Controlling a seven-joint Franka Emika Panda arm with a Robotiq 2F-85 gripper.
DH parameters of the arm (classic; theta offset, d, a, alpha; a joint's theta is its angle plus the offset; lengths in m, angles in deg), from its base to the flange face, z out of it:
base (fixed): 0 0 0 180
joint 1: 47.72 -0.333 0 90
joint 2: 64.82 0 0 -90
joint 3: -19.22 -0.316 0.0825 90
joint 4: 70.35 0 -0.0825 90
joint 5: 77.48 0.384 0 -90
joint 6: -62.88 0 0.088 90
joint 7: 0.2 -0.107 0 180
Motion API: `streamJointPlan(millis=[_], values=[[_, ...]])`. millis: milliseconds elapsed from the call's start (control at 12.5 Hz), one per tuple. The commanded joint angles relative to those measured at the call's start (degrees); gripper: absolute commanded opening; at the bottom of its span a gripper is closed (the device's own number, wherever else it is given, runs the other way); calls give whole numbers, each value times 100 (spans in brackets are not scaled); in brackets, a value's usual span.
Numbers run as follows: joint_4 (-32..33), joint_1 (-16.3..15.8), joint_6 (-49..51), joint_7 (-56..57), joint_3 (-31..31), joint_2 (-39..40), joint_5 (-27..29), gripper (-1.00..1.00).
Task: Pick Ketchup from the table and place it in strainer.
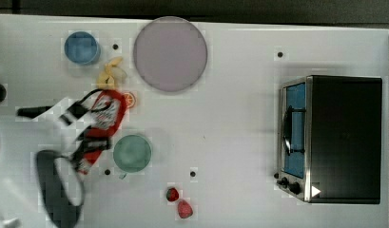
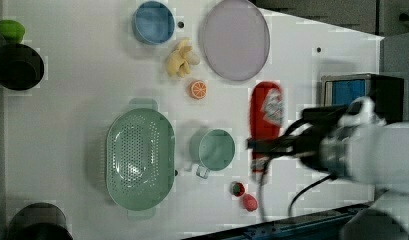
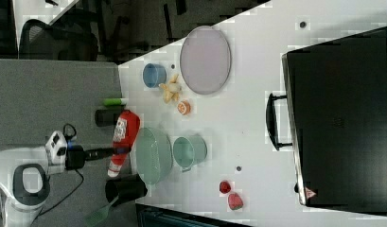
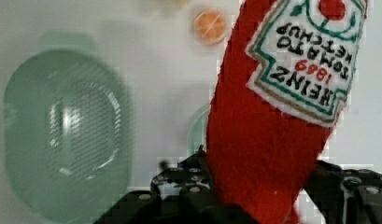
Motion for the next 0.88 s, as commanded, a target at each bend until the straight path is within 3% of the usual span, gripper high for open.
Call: streamJointPlan(millis=[80, 480, 880], values=[[16, -11, -530, -1212, -360, 290, 106, 23], [24, -116, -1862, -2187, -938, 1376, -37, 23], [36, -358, -2922, -2966, -928, 2453, -637, 27]])
